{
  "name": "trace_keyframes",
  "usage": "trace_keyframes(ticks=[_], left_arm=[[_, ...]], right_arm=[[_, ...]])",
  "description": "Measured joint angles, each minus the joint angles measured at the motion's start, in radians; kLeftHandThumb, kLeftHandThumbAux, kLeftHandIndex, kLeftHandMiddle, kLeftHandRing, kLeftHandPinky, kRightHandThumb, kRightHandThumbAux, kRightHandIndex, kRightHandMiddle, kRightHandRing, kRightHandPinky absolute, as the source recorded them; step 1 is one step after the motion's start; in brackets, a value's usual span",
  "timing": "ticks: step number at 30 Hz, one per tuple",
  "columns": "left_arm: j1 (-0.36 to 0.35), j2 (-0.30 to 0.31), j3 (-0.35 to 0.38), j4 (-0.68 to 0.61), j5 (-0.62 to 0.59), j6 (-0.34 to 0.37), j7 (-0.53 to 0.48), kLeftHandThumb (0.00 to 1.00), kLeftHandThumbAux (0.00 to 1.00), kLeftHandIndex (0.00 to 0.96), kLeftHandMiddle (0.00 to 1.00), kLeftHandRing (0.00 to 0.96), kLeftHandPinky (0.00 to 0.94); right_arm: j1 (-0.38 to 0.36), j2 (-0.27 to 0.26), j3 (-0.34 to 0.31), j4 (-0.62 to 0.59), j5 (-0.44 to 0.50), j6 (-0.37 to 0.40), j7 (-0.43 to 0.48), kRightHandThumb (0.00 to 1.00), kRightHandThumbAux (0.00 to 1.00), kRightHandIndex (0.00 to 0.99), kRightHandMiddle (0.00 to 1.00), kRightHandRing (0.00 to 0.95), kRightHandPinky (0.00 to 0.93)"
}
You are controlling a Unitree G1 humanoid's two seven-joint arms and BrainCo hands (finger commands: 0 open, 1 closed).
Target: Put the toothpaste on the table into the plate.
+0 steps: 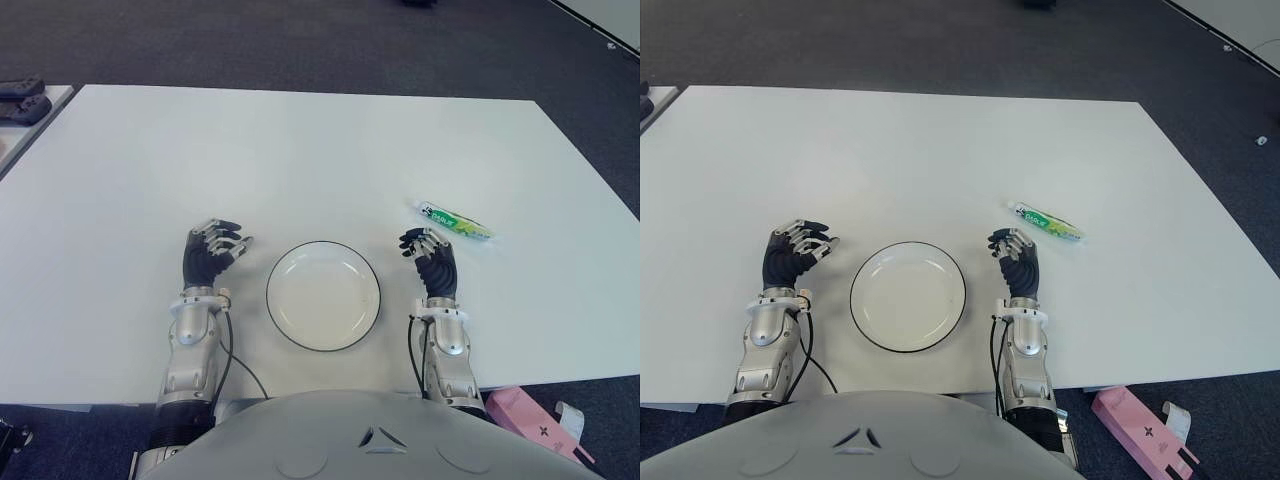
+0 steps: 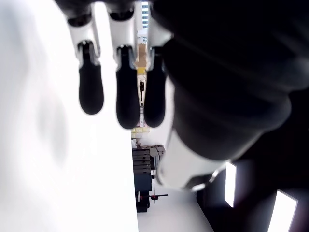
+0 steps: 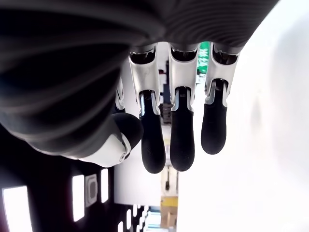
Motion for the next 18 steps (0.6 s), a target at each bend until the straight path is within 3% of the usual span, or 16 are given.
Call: trace_keyframes(ticks=[9,18], left_arm=[[0.0,-0.003,-0.002,0.0,0.002,0.001,0.002,0.166,0.998,0.526,0.465,0.513,0.536],[0.0,-0.011,-0.002,0.0,0.015,0.001,0.019,0.167,0.998,0.526,0.477,0.523,0.539]], right_arm=[[-0.034,-0.104,-0.044,-0.139,-0.037,0.013,0.018,0.704,0.73,0.425,0.471,0.464,0.444],[-0.061,-0.272,-0.059,-0.178,-0.149,0.004,0.071,0.688,0.726,0.405,0.264,0.264,0.239]])
